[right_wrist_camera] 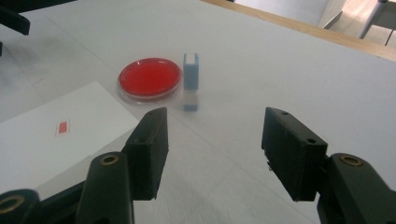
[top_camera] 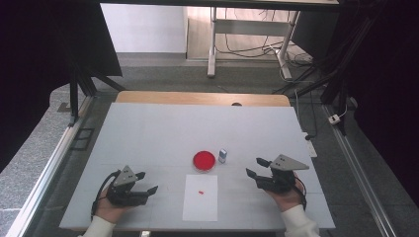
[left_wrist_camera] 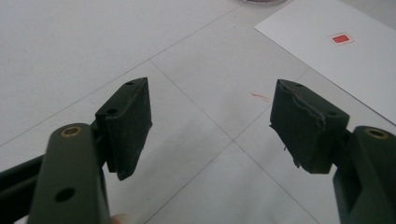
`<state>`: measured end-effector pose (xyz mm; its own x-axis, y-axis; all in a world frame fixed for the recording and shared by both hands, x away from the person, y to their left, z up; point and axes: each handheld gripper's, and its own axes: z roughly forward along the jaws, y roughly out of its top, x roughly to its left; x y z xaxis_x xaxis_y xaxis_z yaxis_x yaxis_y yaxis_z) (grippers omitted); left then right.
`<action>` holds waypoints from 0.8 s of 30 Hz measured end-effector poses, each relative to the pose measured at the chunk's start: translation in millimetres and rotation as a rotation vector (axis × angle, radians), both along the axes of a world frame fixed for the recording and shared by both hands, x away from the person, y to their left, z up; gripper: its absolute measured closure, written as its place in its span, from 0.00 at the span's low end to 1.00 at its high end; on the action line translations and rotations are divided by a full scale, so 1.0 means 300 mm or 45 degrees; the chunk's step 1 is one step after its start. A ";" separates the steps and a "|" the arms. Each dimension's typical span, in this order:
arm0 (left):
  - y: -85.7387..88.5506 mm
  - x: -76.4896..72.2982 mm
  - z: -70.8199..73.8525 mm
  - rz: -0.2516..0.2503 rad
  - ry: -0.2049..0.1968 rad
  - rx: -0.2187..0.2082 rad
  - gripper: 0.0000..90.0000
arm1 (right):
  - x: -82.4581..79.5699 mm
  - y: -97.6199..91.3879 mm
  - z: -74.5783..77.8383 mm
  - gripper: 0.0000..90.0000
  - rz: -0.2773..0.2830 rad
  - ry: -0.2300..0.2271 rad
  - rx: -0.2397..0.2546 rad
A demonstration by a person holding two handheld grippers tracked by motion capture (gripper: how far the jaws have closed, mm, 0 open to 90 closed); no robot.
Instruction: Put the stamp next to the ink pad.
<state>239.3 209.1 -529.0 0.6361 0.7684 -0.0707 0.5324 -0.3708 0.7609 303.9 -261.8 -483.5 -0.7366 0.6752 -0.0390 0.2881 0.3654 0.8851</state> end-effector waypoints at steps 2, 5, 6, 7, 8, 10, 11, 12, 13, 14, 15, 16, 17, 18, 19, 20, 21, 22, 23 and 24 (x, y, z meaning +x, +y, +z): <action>-0.001 -0.001 0.000 -0.001 -0.002 0.001 0.33 | -0.019 -0.027 -0.004 0.44 0.003 -0.020 0.000; 0.001 -0.001 0.000 0.001 -0.007 0.000 0.33 | -0.043 -0.071 -0.019 0.43 0.020 -0.025 -0.010; 0.001 0.000 0.000 0.001 -0.006 0.000 0.33 | -0.051 -0.085 -0.027 0.43 0.023 -0.024 -0.010; 0.001 0.001 -0.001 0.003 -0.008 0.002 0.33 | -0.057 -0.100 -0.035 0.43 0.023 -0.019 -0.013; 0.001 0.001 -0.002 0.001 -0.007 0.005 0.33 | -0.063 -0.114 -0.044 0.43 0.023 -0.017 -0.016; 0.000 0.001 -0.003 0.002 -0.012 0.009 0.33 | -0.071 -0.141 -0.060 0.43 0.015 -0.002 -0.016; -0.001 0.001 -0.003 0.002 -0.019 0.012 0.33 | -0.073 -0.152 -0.066 0.43 0.010 0.008 -0.014; -0.002 0.000 -0.002 0.001 -0.022 0.013 0.33 | -0.074 -0.161 -0.071 0.42 0.005 0.013 -0.011; -0.003 -0.001 -0.001 0.004 -0.028 0.015 0.33 | -0.074 -0.168 -0.074 0.42 0.001 0.016 -0.006; -0.004 -0.002 -0.001 0.004 -0.032 0.015 0.33 | -0.073 -0.172 -0.076 0.42 0.001 0.016 -0.003; -0.004 -0.003 0.000 0.002 -0.032 0.019 0.33 | -0.073 -0.174 -0.076 0.42 0.005 0.020 0.002; -0.004 -0.004 0.000 0.003 -0.035 0.020 0.33 | -0.072 -0.174 -0.078 0.42 0.013 0.022 0.002; -0.004 -0.004 0.000 0.005 -0.038 0.019 0.33 | -0.071 -0.172 -0.080 0.42 0.020 0.023 -0.009; -0.004 -0.004 0.001 0.006 -0.041 0.018 0.33 | -0.070 -0.168 -0.083 0.42 0.029 0.024 -0.017; -0.004 -0.005 0.001 0.007 -0.043 0.018 0.33 | -0.069 -0.163 -0.087 0.42 0.038 0.024 -0.015; -0.003 -0.004 0.000 0.005 -0.044 0.019 0.33 | -0.069 -0.160 -0.089 0.41 0.035 0.024 -0.034; -0.003 -0.004 0.000 0.004 -0.044 0.020 0.33 | -0.068 -0.156 -0.091 0.41 0.045 0.028 -0.032; -0.003 -0.005 -0.001 0.005 -0.043 0.021 0.33 | -0.067 -0.154 -0.093 0.41 0.051 0.027 -0.035; -0.002 -0.005 -0.001 0.007 -0.042 0.021 0.33 | -0.067 -0.152 -0.093 0.41 0.052 0.029 -0.036; -0.002 -0.005 -0.001 0.008 -0.043 0.021 0.33 | -0.067 -0.150 -0.093 0.41 0.044 0.027 -0.048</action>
<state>237.7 208.6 -529.4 0.6328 0.7734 -0.0366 0.5091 -0.3800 0.7722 283.8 -306.8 -511.5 -0.7602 0.6479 -0.0483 0.2932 0.4084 0.8644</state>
